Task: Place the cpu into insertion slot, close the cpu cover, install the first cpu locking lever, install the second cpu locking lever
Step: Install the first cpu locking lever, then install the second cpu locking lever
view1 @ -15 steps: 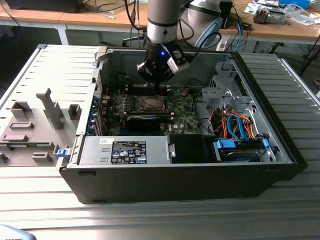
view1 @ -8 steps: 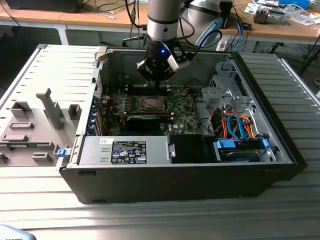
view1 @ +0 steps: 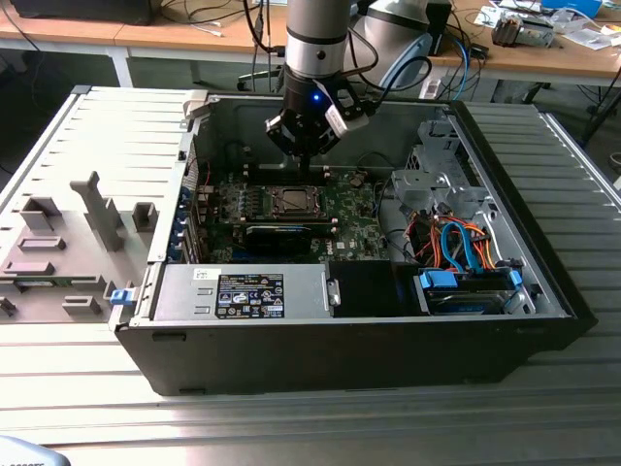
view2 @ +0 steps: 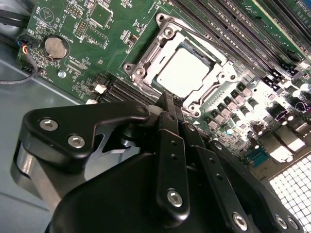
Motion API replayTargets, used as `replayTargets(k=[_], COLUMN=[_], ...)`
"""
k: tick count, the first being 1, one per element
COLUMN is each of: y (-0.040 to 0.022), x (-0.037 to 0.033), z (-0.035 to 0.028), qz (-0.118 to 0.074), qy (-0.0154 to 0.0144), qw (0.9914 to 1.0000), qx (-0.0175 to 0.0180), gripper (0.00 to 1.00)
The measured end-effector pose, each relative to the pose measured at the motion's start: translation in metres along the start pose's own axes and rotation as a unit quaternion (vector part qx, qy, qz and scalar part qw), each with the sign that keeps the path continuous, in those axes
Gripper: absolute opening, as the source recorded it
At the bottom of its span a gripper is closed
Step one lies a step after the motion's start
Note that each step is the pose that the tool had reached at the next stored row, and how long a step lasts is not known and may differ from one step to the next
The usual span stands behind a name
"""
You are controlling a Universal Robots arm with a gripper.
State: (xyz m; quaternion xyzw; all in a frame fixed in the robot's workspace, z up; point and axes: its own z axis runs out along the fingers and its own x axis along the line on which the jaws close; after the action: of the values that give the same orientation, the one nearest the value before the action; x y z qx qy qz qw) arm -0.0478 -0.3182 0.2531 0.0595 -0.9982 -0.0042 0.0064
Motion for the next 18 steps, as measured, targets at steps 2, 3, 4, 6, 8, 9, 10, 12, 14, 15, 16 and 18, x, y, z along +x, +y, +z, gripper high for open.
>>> replayTargets(k=[2,3,4,6,8,9,10,12,14,15,16,18], y=[0.0,0.0,0.0,0.0,0.0,0.0,0.0,-0.0003,-0.0026,-0.0045,-0.0065,-0.0092], x=[0.0,0.0,0.0,0.0,0.0,0.0,0.0,0.0001,0.0004,0.0006,0.0008,0.0011], z=[-0.0002,-0.0002,-0.0002,-0.0003,-0.0003,-0.0003,-0.0004,-0.0005,-0.0004,-0.0004,-0.0004,-0.0004], qz=[0.0,0.0,0.0,0.0,0.0,0.0,0.0,0.0,0.0,0.0,0.0,0.0], qy=[0.0,0.0,0.0,0.0,0.0,0.0,0.0,0.0001,0.0,0.0001,0.0001,0.0], qw=[1.0,1.0,1.0,1.0,1.0,1.0,1.0,1.0,1.0,1.0,1.0,1.0], qx=[0.0,0.0,0.0,0.0,0.0,0.0,0.0,0.0002,0.0,0.0,0.0,-0.0004], gripper=[0.11,0.11,0.11,0.11,0.11,0.11,0.11,0.11,0.11,0.11,0.11,0.11])
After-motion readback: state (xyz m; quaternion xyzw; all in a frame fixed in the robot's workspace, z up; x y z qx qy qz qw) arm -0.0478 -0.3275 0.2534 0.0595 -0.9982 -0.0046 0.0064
